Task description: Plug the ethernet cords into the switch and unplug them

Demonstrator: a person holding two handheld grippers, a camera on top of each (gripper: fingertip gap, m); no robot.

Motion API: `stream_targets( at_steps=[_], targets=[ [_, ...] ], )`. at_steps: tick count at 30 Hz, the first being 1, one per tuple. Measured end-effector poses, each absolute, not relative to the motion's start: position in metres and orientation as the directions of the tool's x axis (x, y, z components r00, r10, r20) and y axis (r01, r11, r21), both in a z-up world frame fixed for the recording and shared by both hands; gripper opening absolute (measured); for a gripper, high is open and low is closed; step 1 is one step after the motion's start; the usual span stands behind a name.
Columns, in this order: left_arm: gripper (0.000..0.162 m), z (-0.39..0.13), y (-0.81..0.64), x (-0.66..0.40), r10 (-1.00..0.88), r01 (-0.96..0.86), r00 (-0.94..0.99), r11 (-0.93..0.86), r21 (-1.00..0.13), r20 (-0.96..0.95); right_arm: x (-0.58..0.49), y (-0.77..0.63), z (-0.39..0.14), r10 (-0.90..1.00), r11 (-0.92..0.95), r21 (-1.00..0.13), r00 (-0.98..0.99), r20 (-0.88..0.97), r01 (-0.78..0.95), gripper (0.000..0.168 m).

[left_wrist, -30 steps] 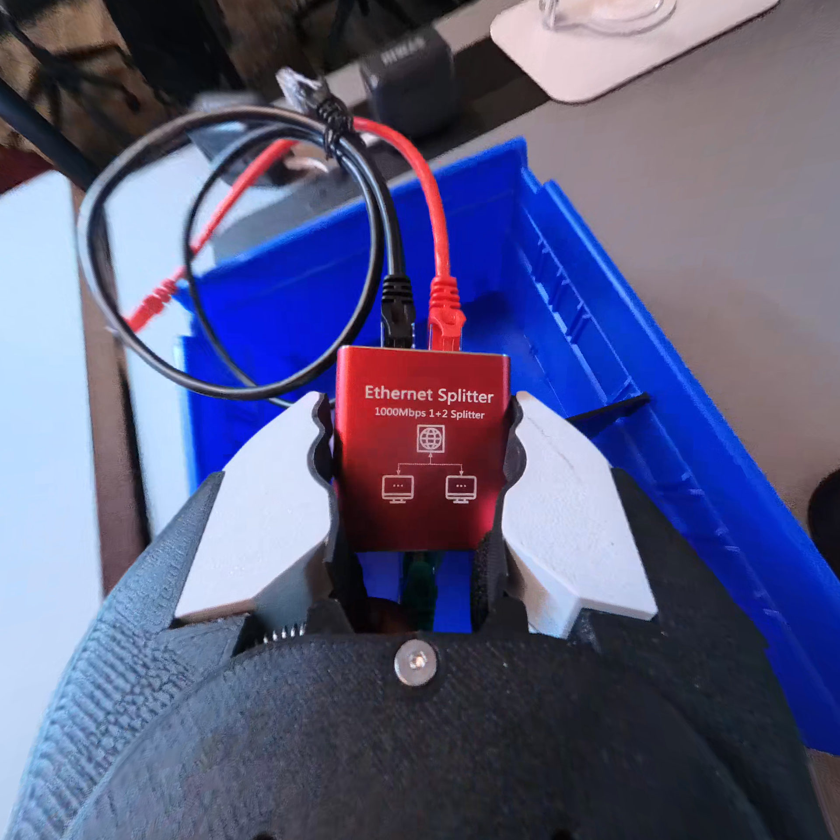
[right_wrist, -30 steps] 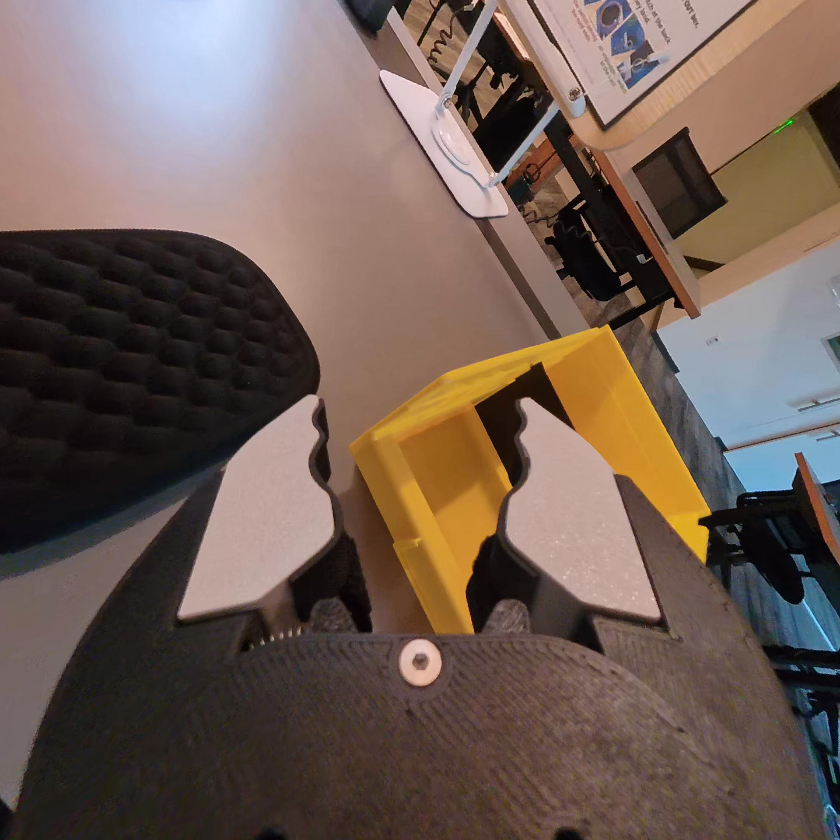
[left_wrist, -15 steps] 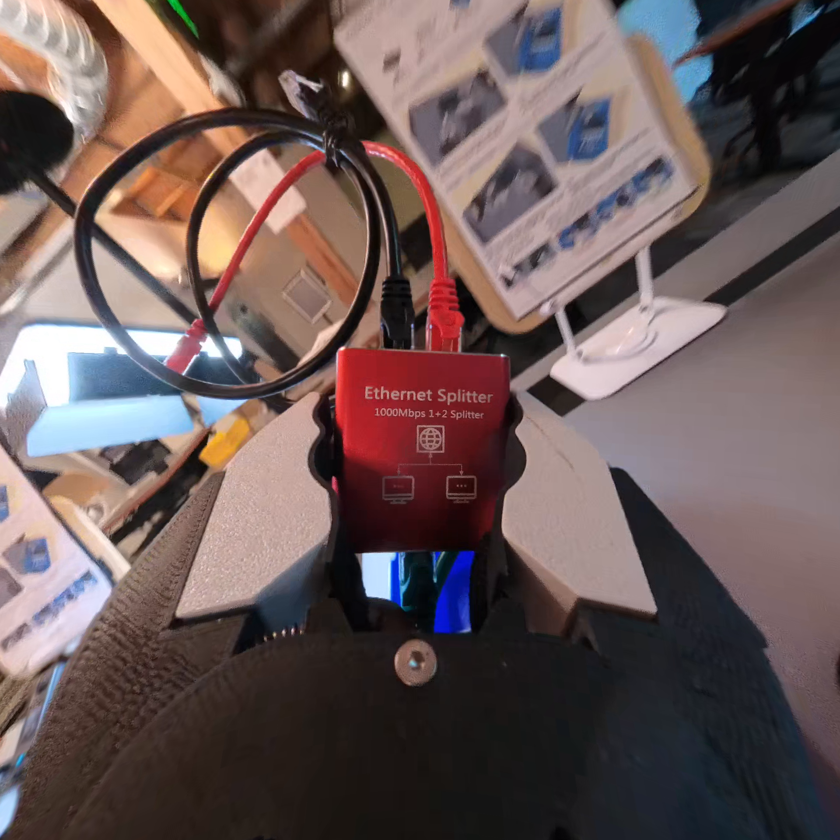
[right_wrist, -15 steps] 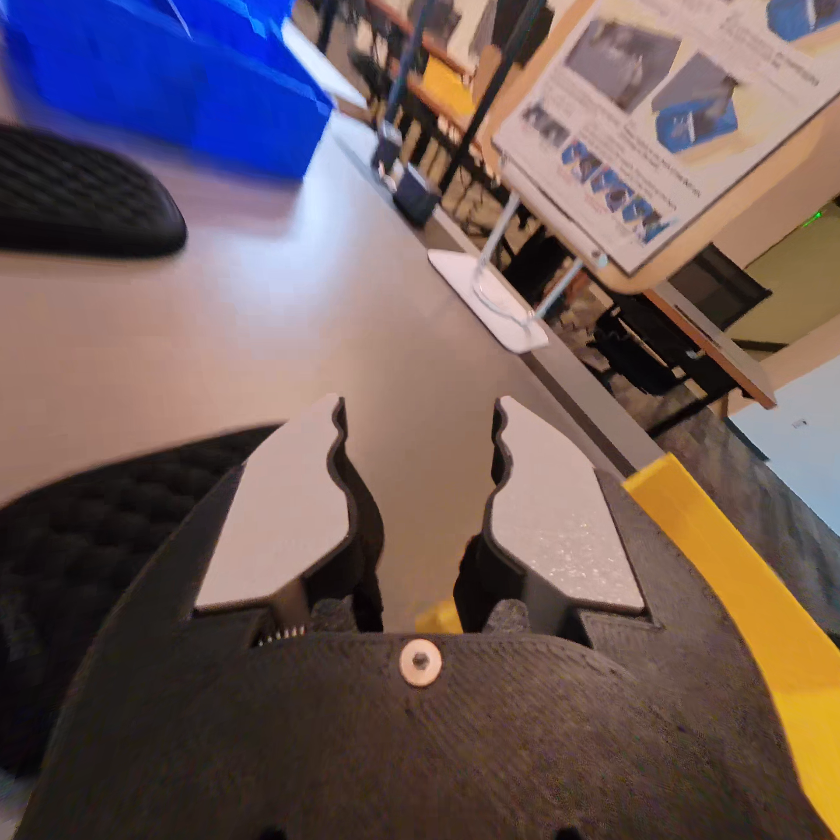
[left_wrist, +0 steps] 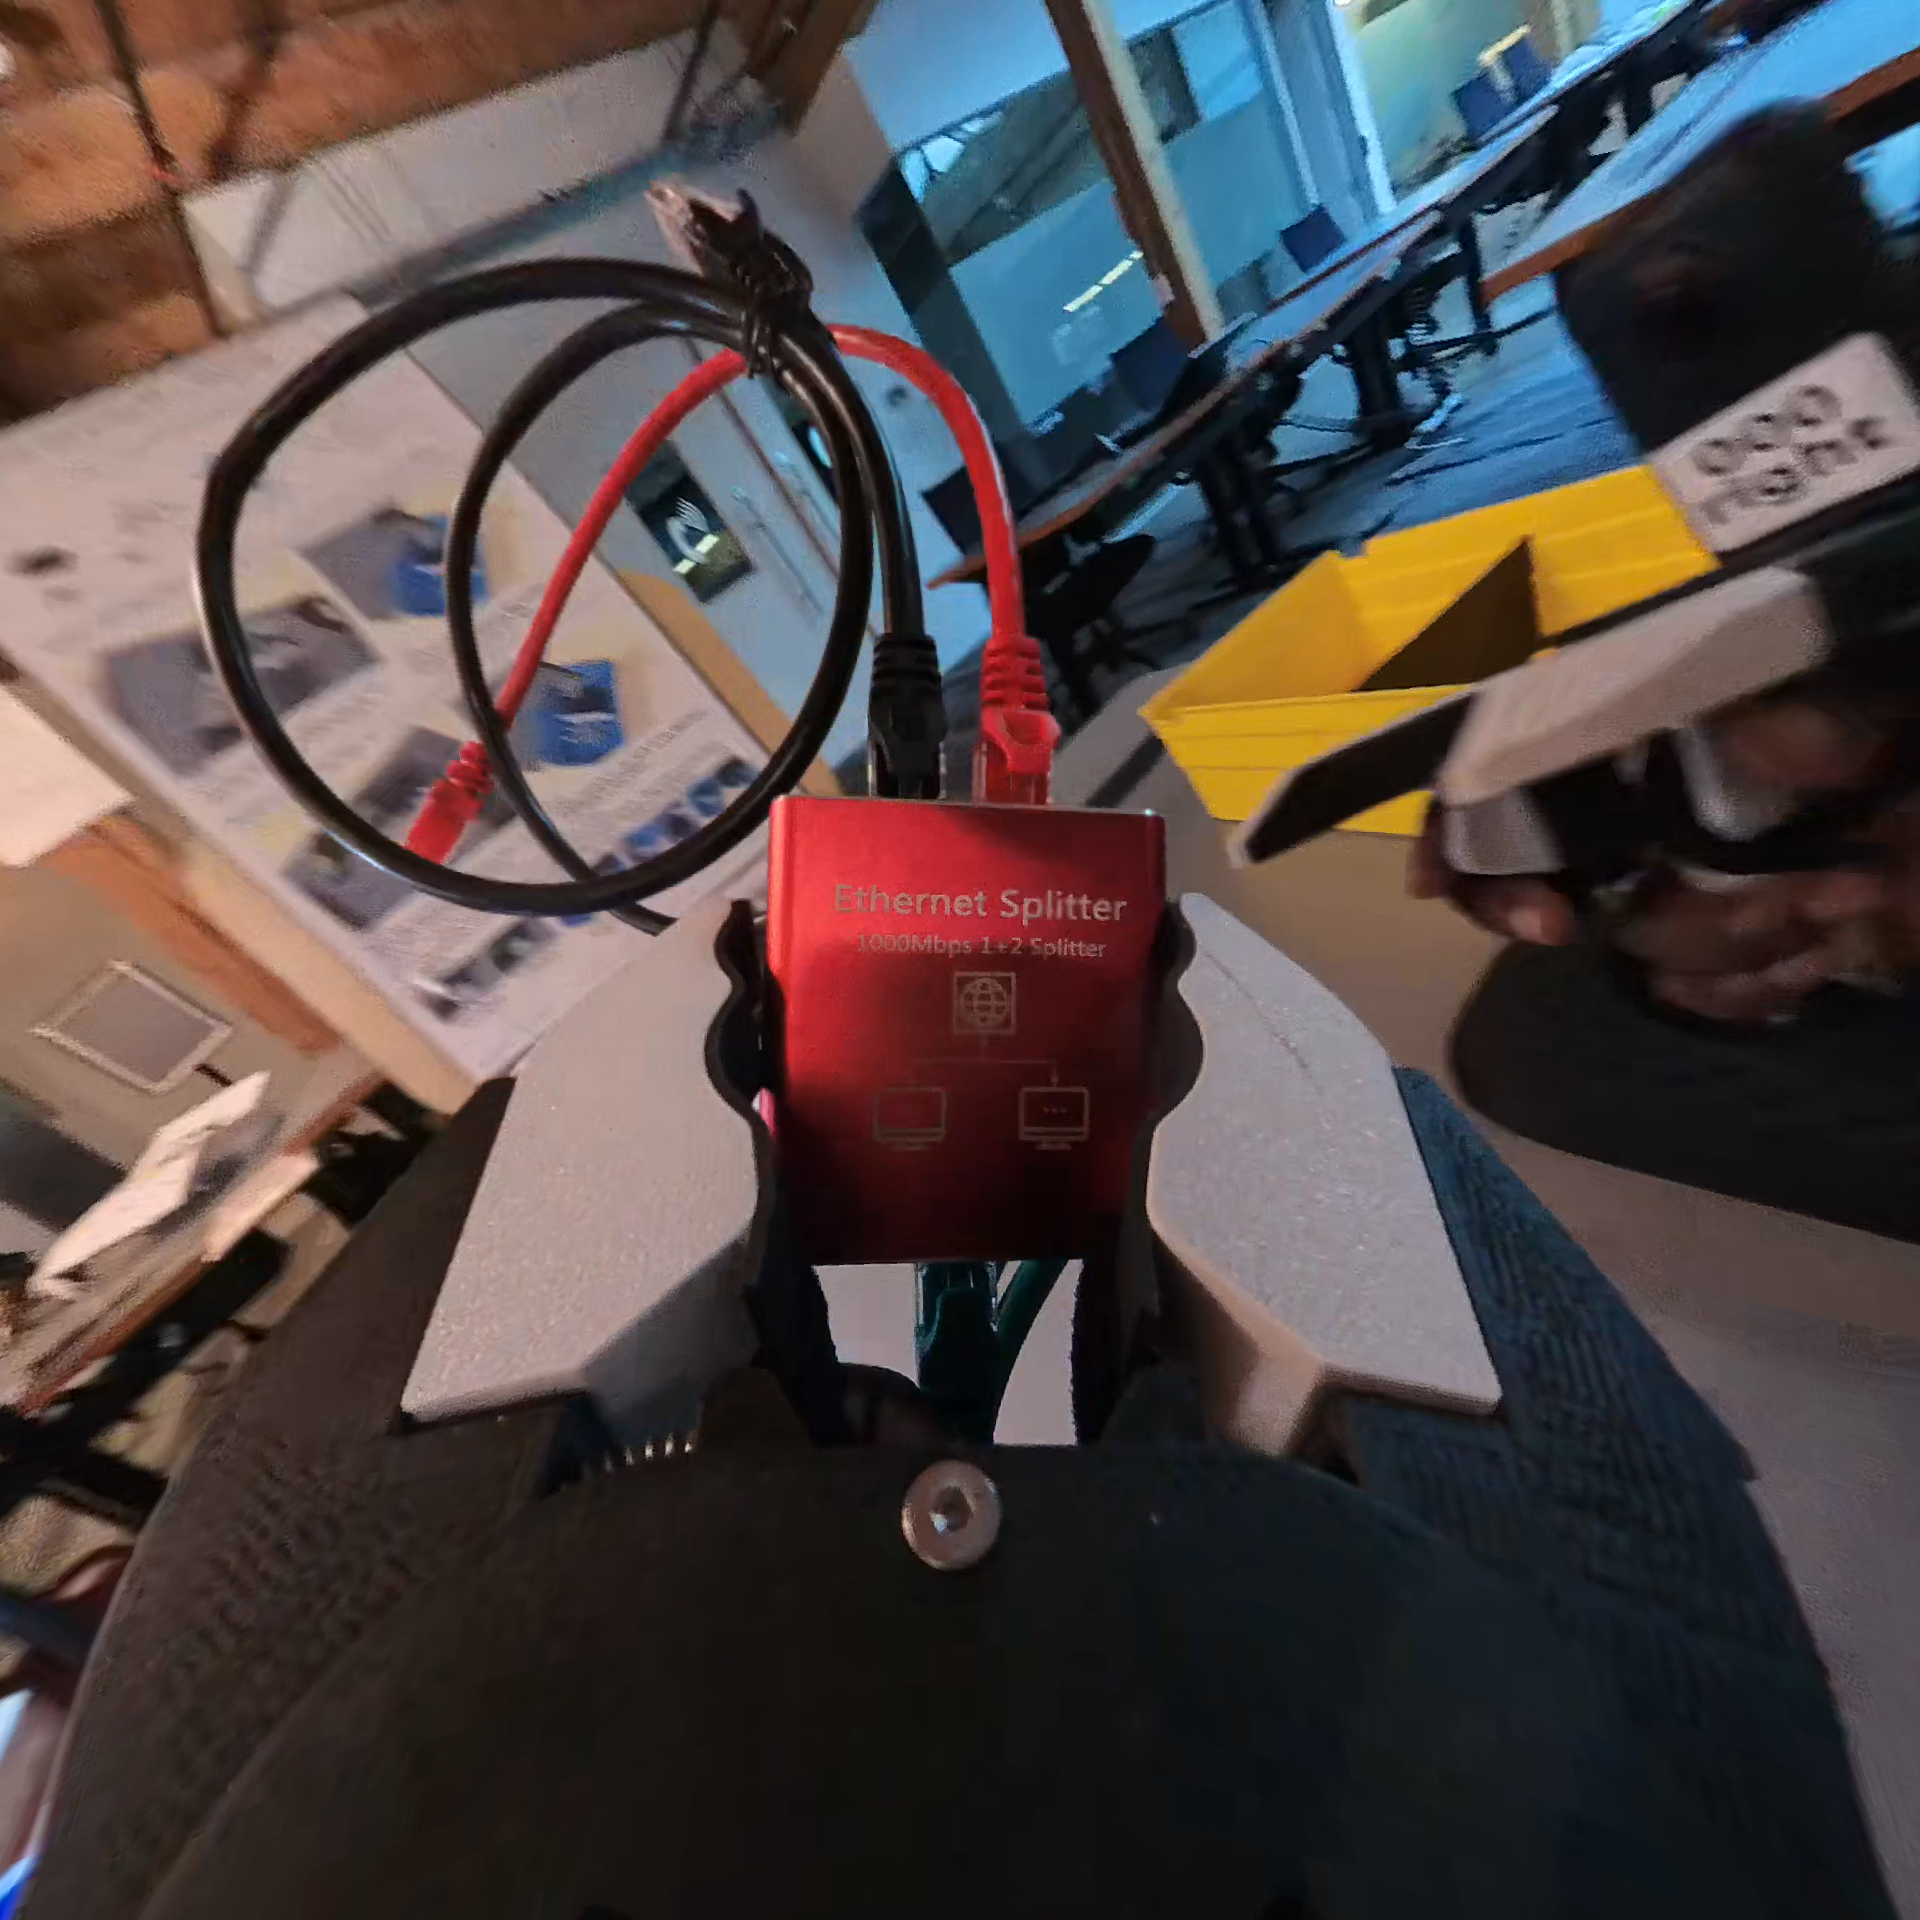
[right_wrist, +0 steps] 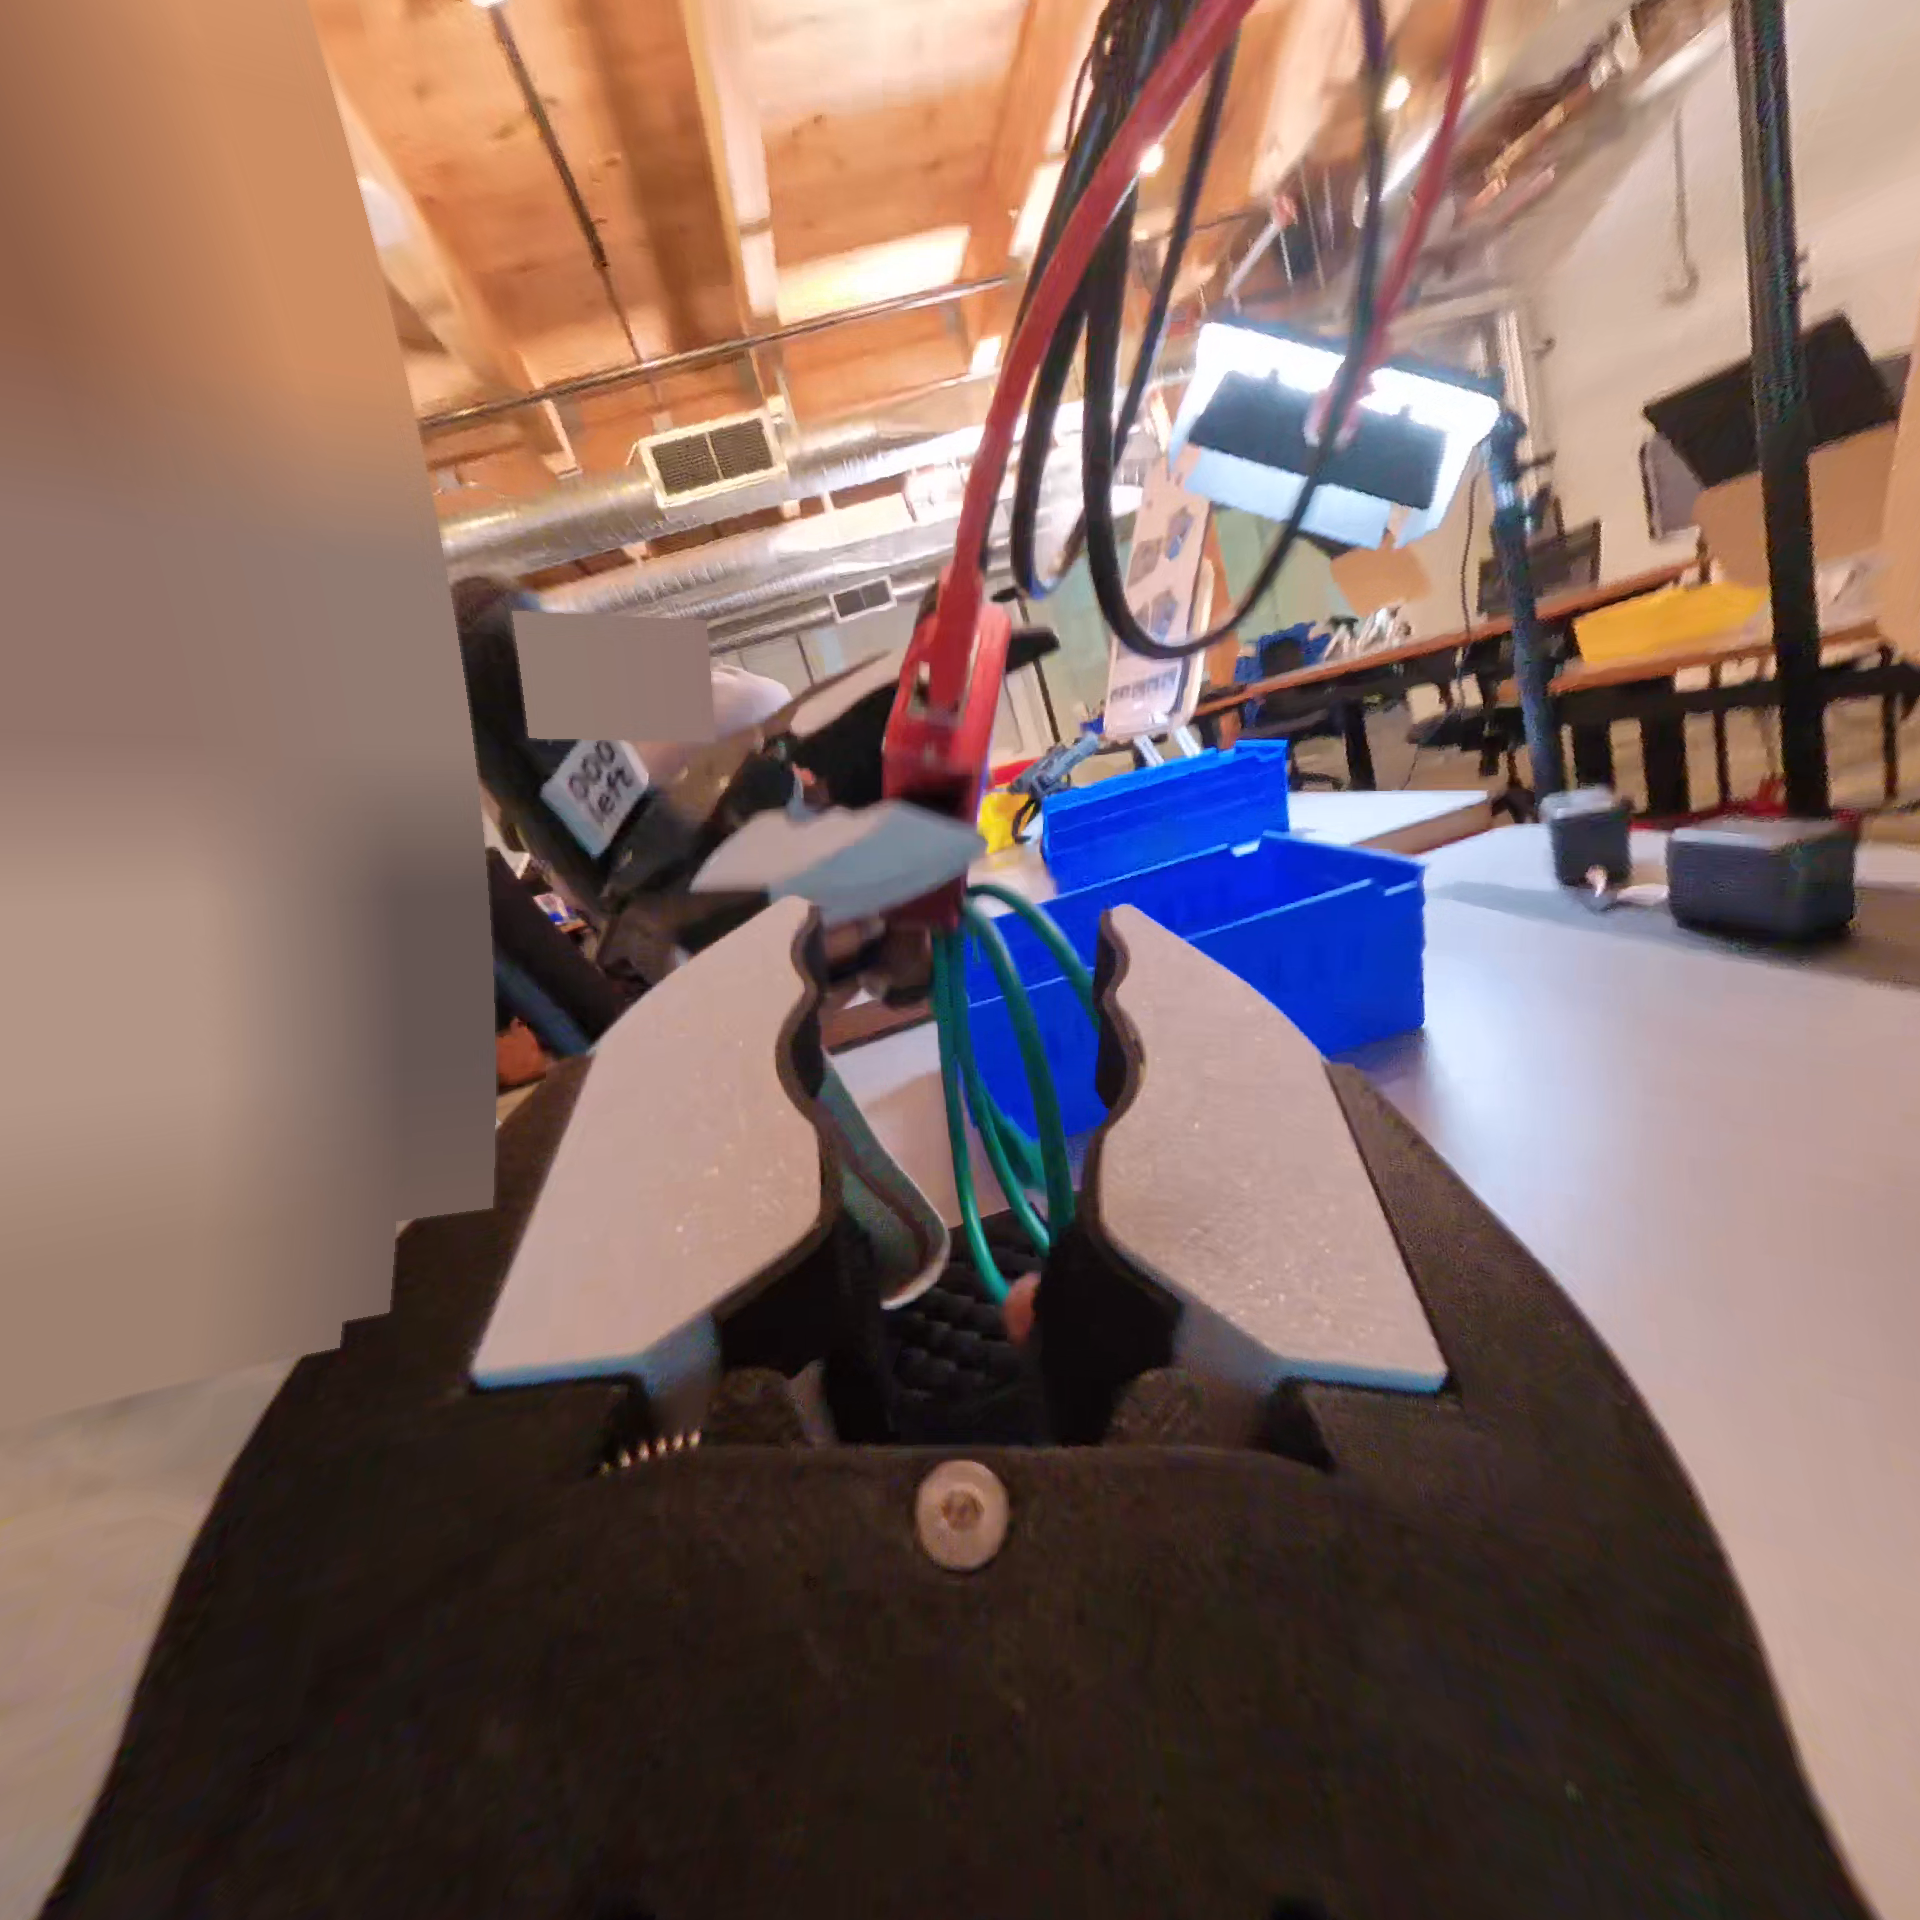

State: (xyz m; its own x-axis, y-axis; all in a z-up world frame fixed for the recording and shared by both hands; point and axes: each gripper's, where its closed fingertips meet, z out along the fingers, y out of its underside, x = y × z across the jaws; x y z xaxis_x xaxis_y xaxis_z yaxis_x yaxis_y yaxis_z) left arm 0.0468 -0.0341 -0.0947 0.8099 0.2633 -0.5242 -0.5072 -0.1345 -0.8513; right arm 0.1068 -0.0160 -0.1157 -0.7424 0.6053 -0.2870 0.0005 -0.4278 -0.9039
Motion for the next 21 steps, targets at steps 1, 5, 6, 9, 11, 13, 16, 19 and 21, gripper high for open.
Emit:
stream_targets(
  at_steps=[1,5,6,9,11,13,16,19,21],
  targets=[
    [0.074,-0.106,-0.026,0.052,0.240,-0.492,0.826,-0.138,-0.860,-0.511,0.102,-0.016,-0.118,0.601,-0.431,-0.902,-0.736,-0.311,0.029,0.045],
    [0.074,-0.137,-0.005,0.067,0.182,-0.480,0.842,-0.179,-0.859,-0.508,0.088,-0.024,-0.128,0.614,-0.373,-0.925,-0.729,-0.303,0.071,0.040],
    [0.074,-0.144,-0.001,0.071,0.167,-0.482,0.843,-0.187,-0.856,-0.511,0.086,-0.026,-0.131,0.617,-0.359,-0.930,-0.727,-0.303,0.082,0.037],
    [0.074,-0.155,0.004,0.076,0.143,-0.551,0.795,-0.239,-0.800,-0.590,0.083,-0.028,-0.143,0.623,-0.302,-0.948,-0.732,-0.276,0.101,0.030],
    [0.072,-0.165,0.004,0.080,0.035,-0.553,0.812,-0.273,-0.787,-0.583,0.083,-0.024,-0.151,0.633,-0.274,-0.956,-0.730,-0.258,0.100,0.028],
    [0.074,-0.162,-0.001,0.087,-0.081,-0.423,0.905,-0.249,-0.871,-0.416,0.088,-0.022,-0.153,0.595,-0.296,-0.950,-0.758,-0.267,0.102,0.028],
    [0.079,-0.154,-0.016,0.091,-0.271,-0.196,0.954,-0.256,-0.947,-0.124,0.098,-0.020,-0.153,0.552,-0.264,-0.959,-0.800,-0.235,0.100,0.027],
    [0.075,-0.166,-0.026,0.103,-0.432,-0.114,0.900,-0.359,-0.926,0.057,0.104,-0.027,-0.149,0.501,-0.214,-0.971,-0.841,-0.205,0.109,0.027],
    [0.045,-0.172,-0.029,0.118,-0.498,-0.085,0.857,-0.394,-0.915,0.135,0.105,-0.033,-0.143,0.472,-0.217,-0.970,-0.857,-0.205,0.112,0.027]
  ],
)
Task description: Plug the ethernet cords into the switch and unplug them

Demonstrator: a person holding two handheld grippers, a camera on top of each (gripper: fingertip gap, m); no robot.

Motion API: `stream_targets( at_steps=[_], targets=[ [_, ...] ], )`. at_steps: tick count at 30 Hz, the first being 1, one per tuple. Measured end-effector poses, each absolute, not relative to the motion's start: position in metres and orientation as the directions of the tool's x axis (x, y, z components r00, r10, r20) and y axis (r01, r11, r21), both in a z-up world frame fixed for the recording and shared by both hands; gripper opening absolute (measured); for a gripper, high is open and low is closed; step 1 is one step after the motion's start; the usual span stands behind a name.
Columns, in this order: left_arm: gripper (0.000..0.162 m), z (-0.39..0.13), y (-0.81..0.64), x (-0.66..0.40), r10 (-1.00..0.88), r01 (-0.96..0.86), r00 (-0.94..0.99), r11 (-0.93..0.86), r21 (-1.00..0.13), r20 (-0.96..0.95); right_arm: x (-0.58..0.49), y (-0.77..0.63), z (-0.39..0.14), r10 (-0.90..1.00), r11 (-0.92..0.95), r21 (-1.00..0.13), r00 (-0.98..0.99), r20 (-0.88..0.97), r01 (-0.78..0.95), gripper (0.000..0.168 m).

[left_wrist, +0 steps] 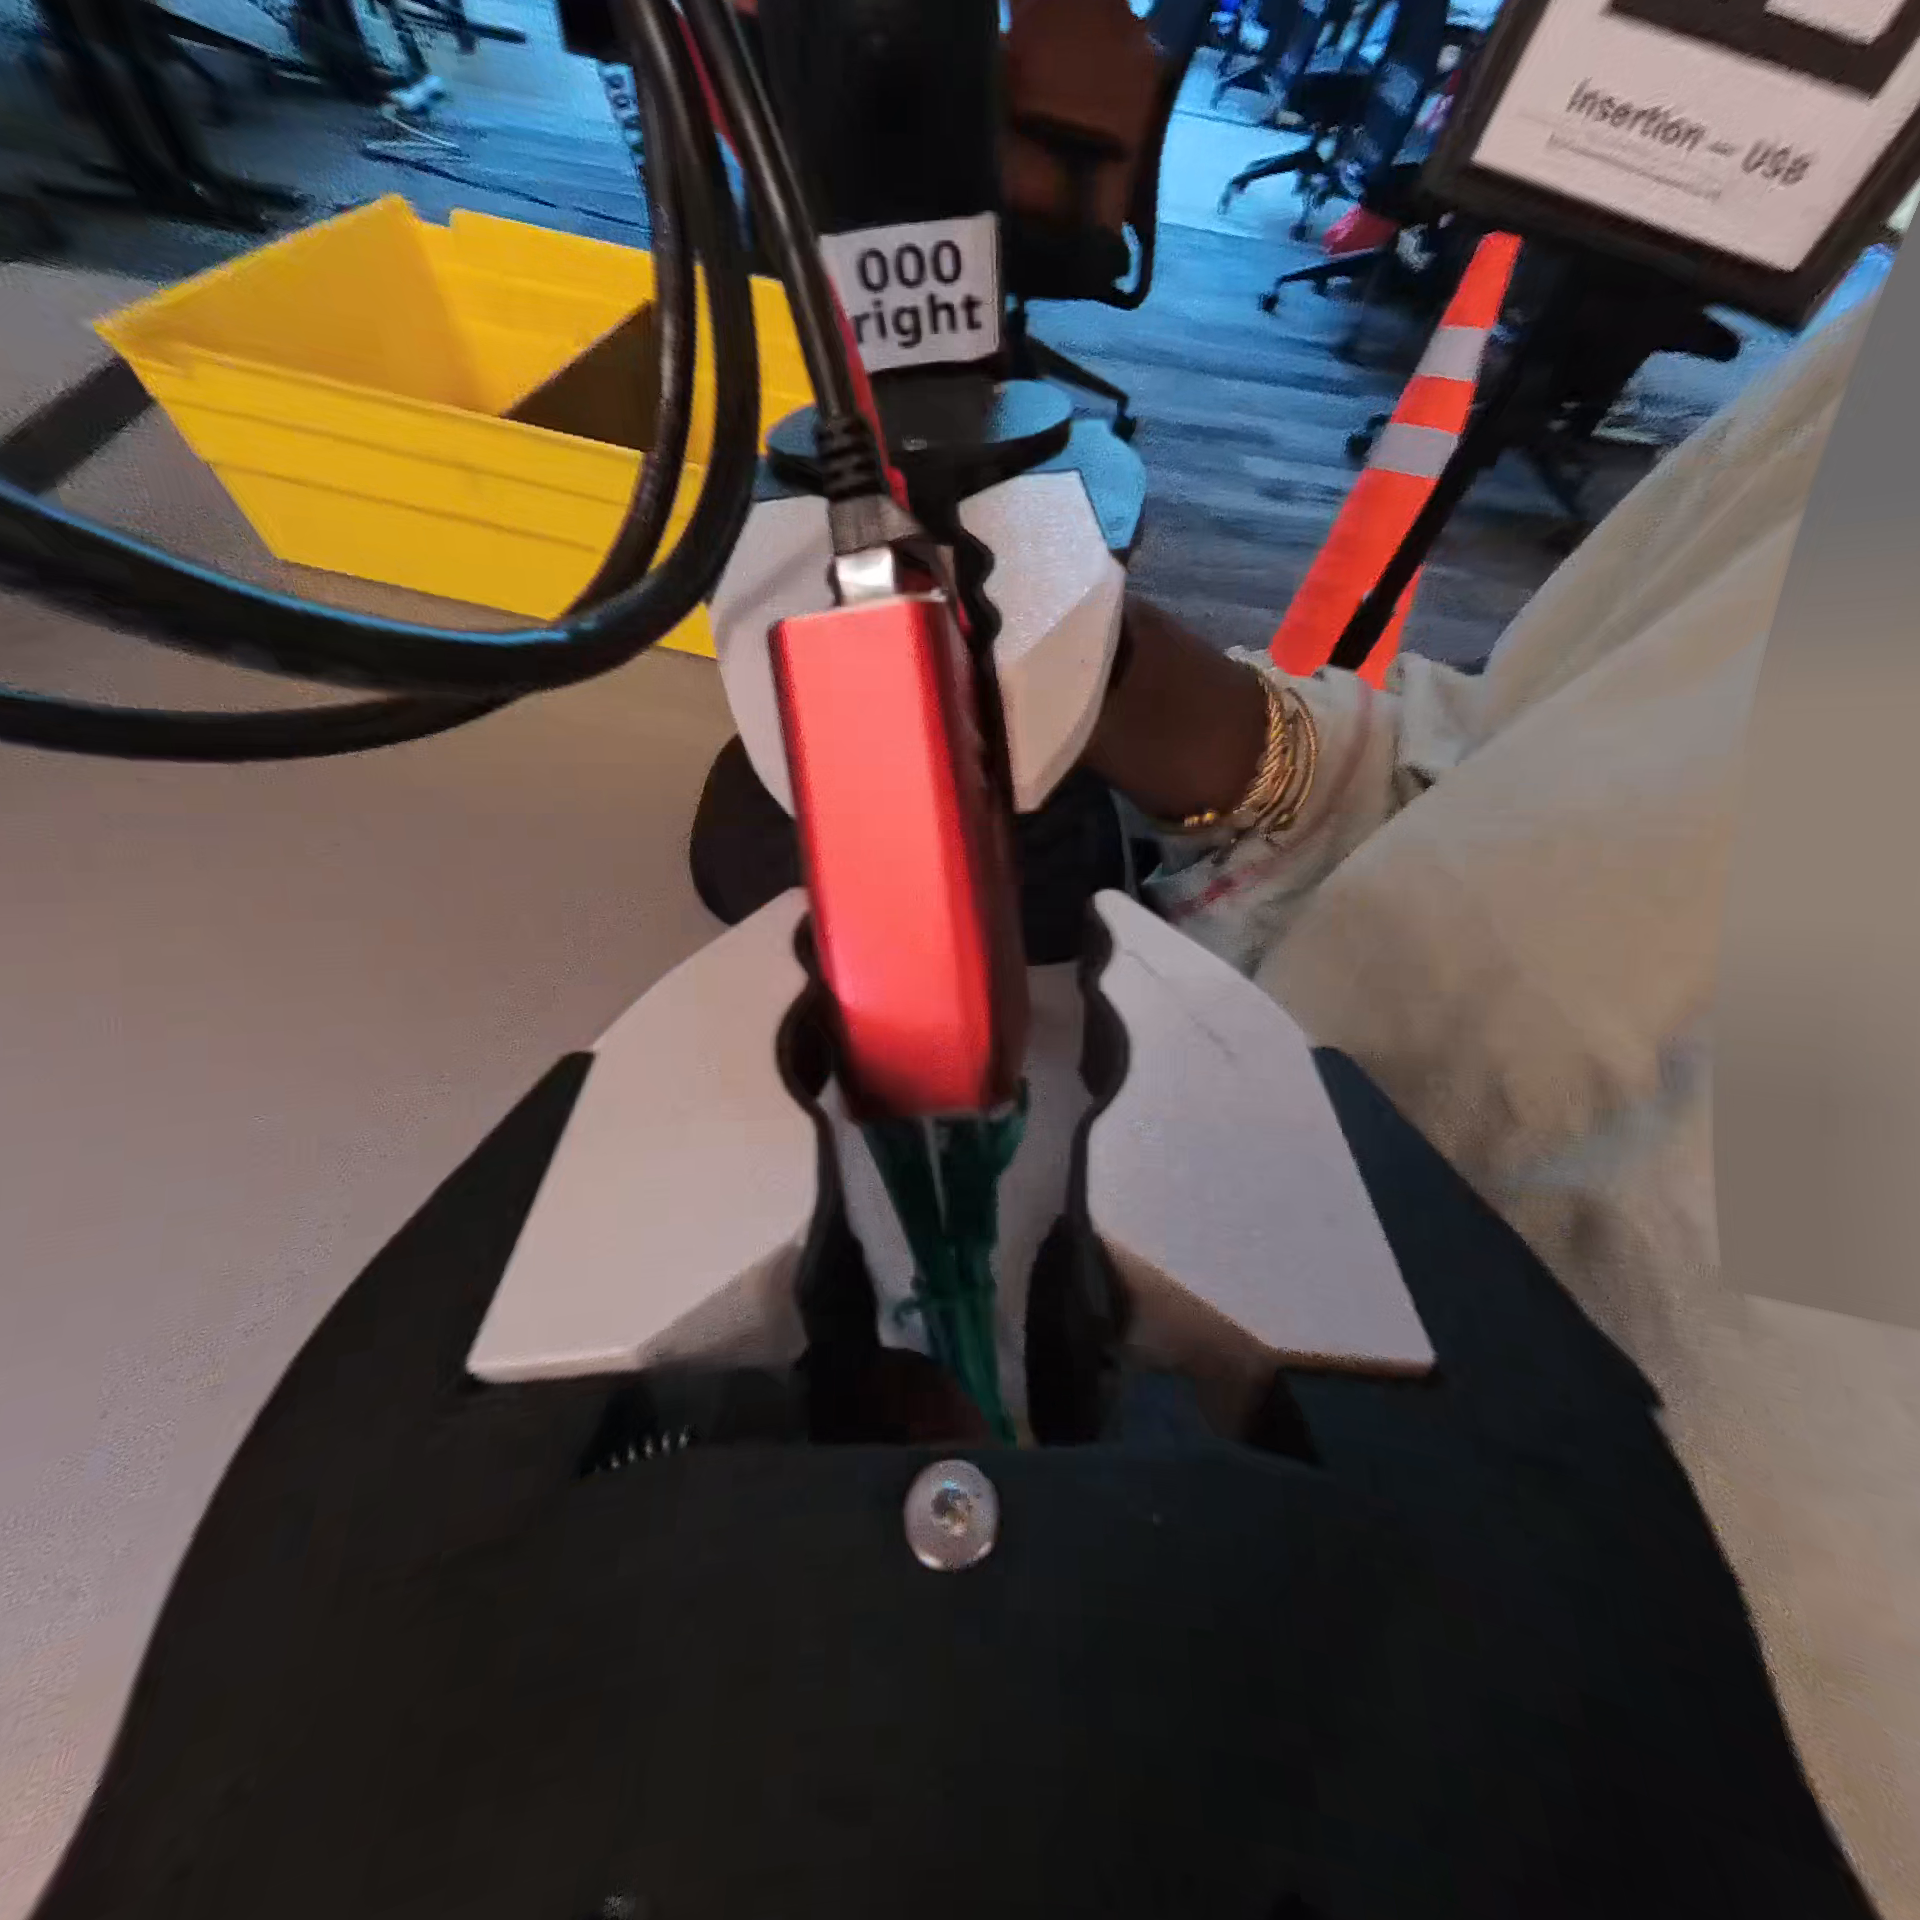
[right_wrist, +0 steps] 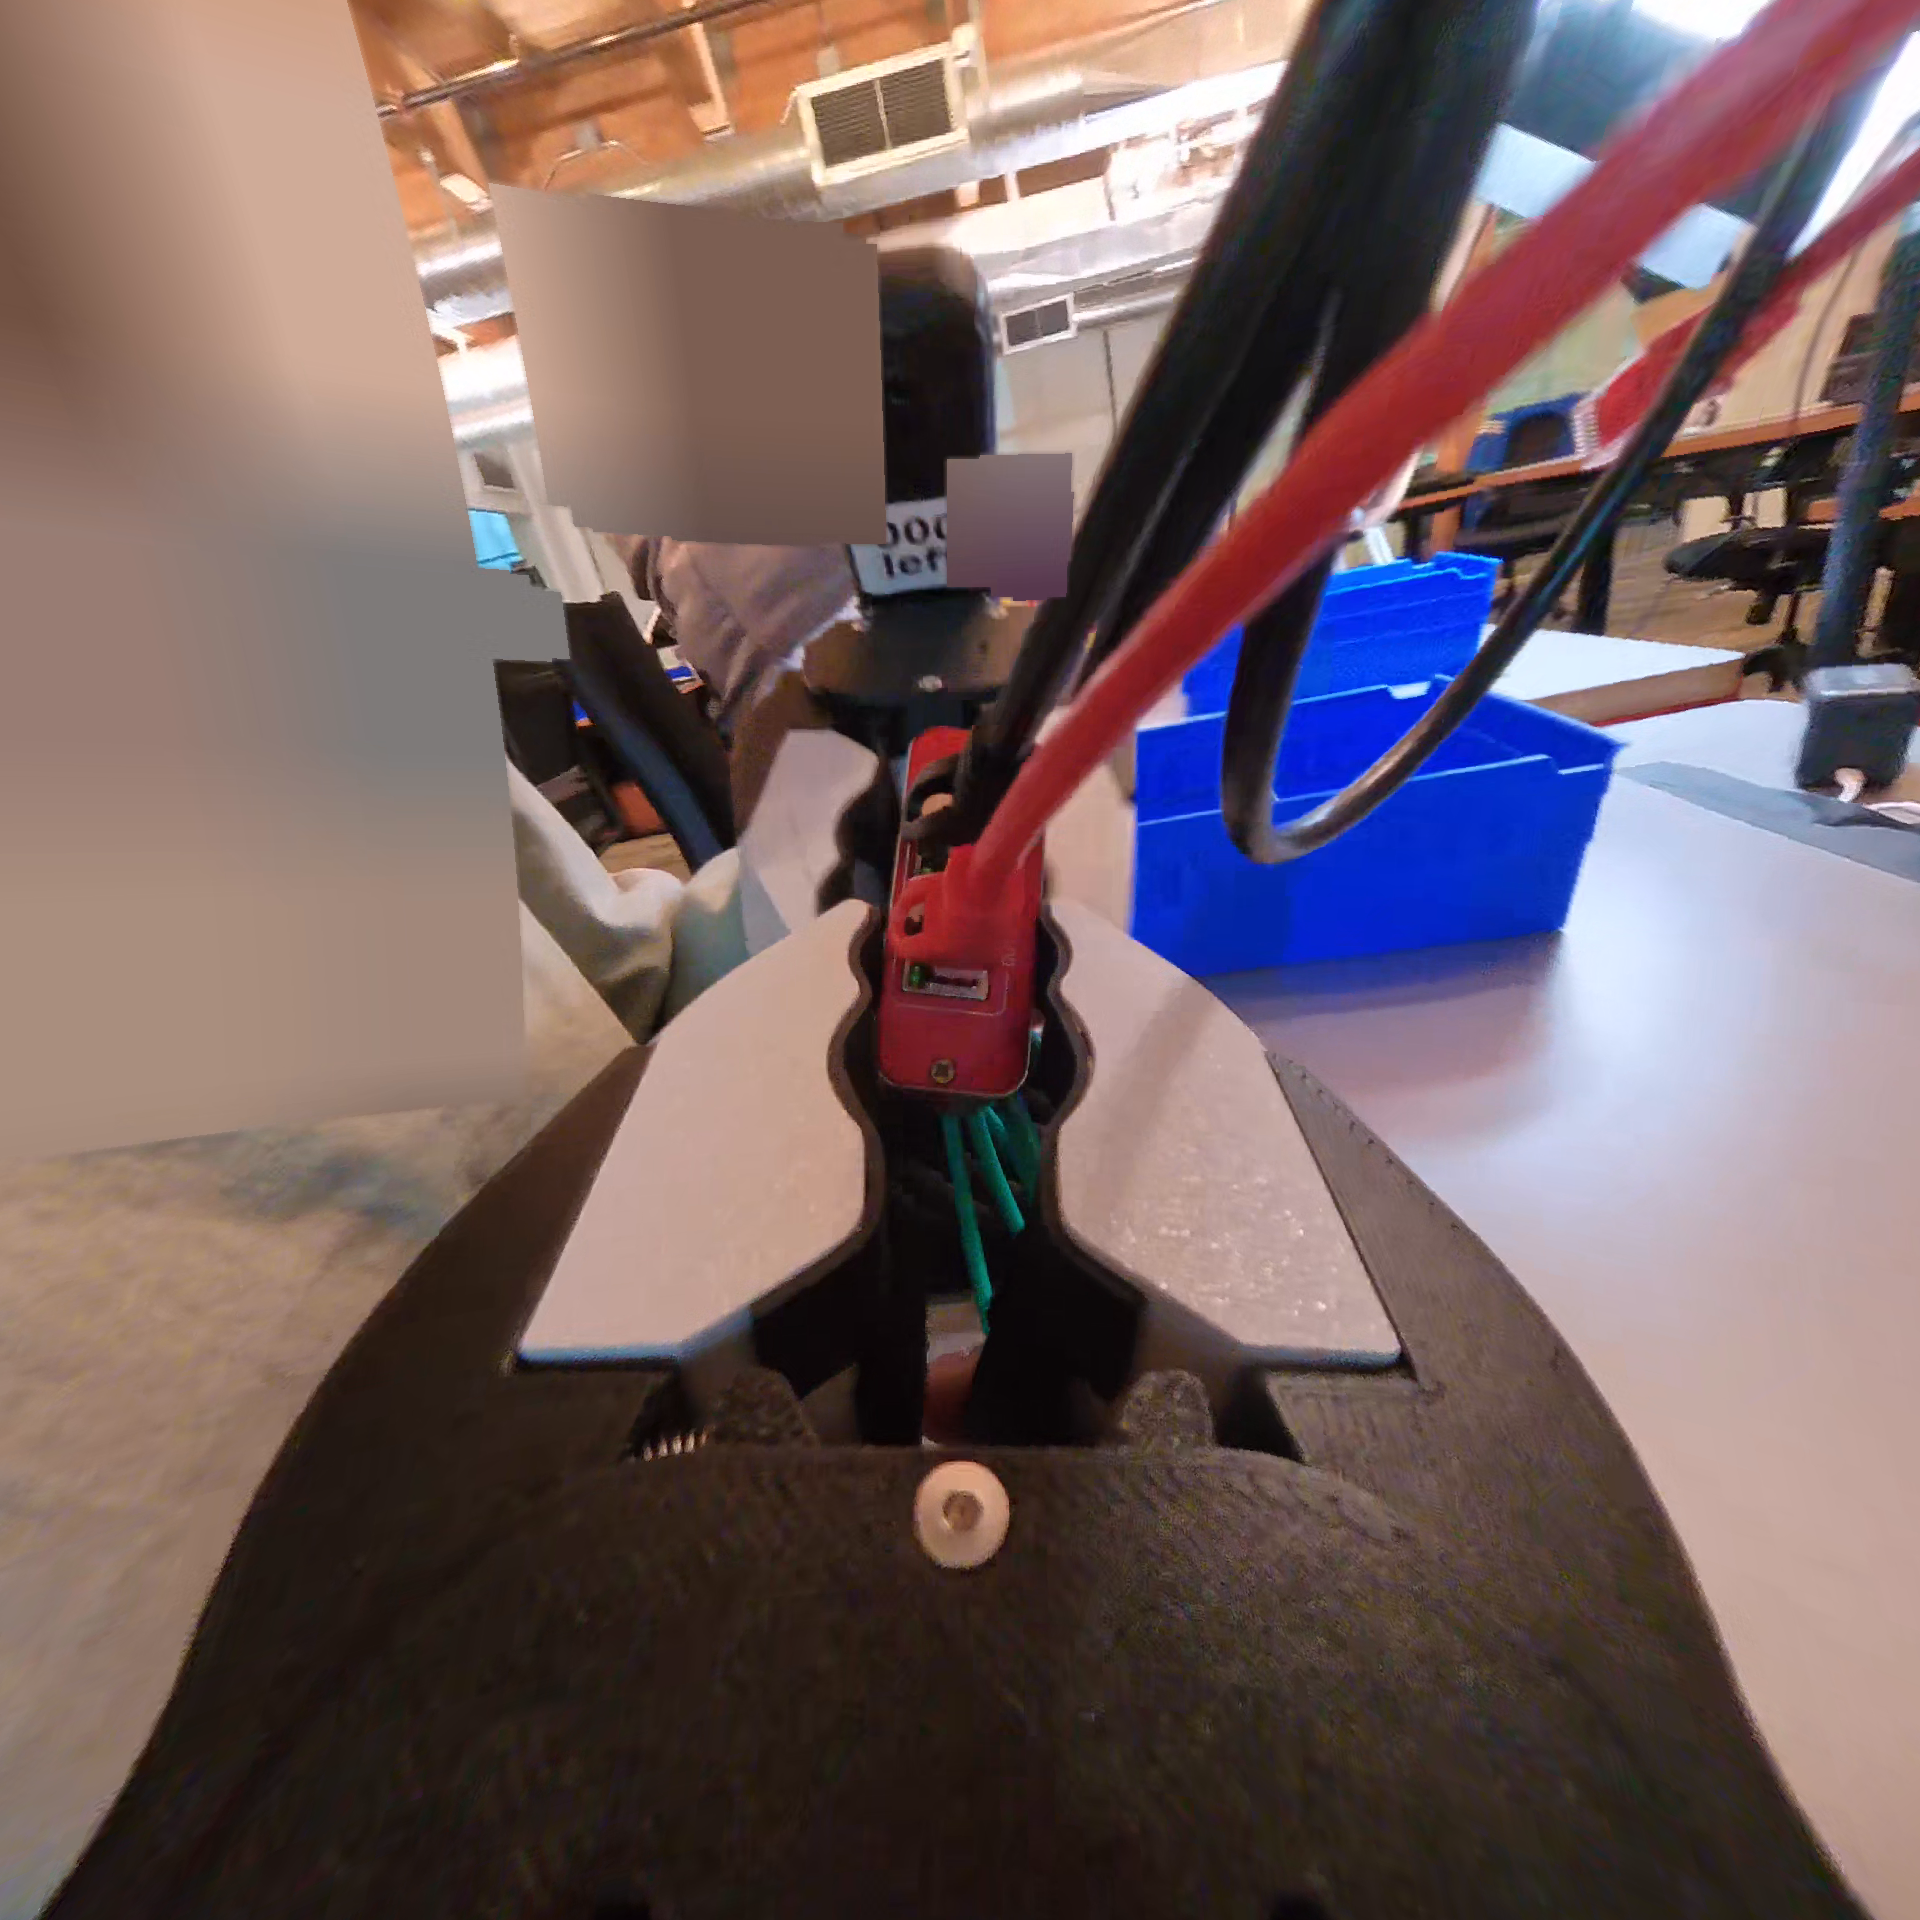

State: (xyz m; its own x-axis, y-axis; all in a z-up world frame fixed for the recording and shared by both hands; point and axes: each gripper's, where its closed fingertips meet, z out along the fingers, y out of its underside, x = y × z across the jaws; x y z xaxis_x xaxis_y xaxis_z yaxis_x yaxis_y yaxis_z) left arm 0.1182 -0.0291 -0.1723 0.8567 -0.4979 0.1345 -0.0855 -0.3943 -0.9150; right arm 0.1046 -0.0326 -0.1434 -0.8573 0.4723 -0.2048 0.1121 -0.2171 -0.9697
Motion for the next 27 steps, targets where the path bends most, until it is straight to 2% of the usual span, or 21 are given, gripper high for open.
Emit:
stream_targets(
  at_steps=[1,4,7,9,11,12,15,18,19,27],
  targets=[
    [0.031,-0.169,-0.026,0.118,-0.479,-0.050,0.865,-0.380,-0.923,0.150,0.106,-0.036,-0.140,0.449,-0.227,-0.966,-0.868,-0.213,0.119,0.027],
    [0.028,-0.148,-0.030,0.122,-0.509,0.120,0.814,-0.324,-0.938,0.280,0.107,-0.040,-0.125,0.434,-0.282,-0.951,-0.868,-0.241,0.123,0.027],
    [0.028,-0.146,-0.035,0.120,-0.520,0.161,0.798,-0.303,-0.939,0.305,0.104,-0.044,-0.120,0.469,-0.270,-0.955,-0.849,-0.245,0.126,0.027],
    [0.028,-0.156,-0.038,0.114,-0.498,0.166,0.809,-0.314,-0.935,0.311,0.108,-0.039,-0.115,0.440,-0.319,-0.937,-0.854,-0.276,0.139,0.040],
    [0.028,-0.162,-0.040,0.111,-0.493,0.221,0.790,-0.325,-0.919,0.364,0.110,-0.027,-0.116,0.399,-0.374,-0.908,-0.852,-0.339,0.186,0.036],
    [0.028,-0.163,-0.042,0.111,-0.500,0.242,0.776,-0.326,-0.914,0.384,0.110,-0.023,-0.121,0.396,-0.374,-0.905,-0.848,-0.353,0.202,0.027],
    [0.028,-0.167,-0.042,0.112,-0.499,0.232,0.775,-0.345,-0.909,0.387,0.108,-0.021,-0.130,0.416,-0.347,-0.917,-0.843,-0.341,0.199,0.016],
    [0.028,-0.170,-0.039,0.110,-0.485,0.219,0.786,-0.361,-0.907,0.383,0.105,-0.023,-0.135,0.439,-0.286,-0.937,-0.842,-0.314,0.200,0.025],
    [0.028,-0.170,-0.039,0.111,-0.496,0.211,0.781,-0.362,-0.908,0.379,0.104,-0.022,-0.138,0.461,-0.260,-0.946,-0.836,-0.298,0.194,0.017],
    [0.028,-0.174,-0.035,0.113,-0.477,0.170,0.810,-0.367,-0.915,0.342,0.106,-0.018,-0.140,0.493,-0.175,-0.973,-0.843,-0.217,0.148,0.015]
  ],
)
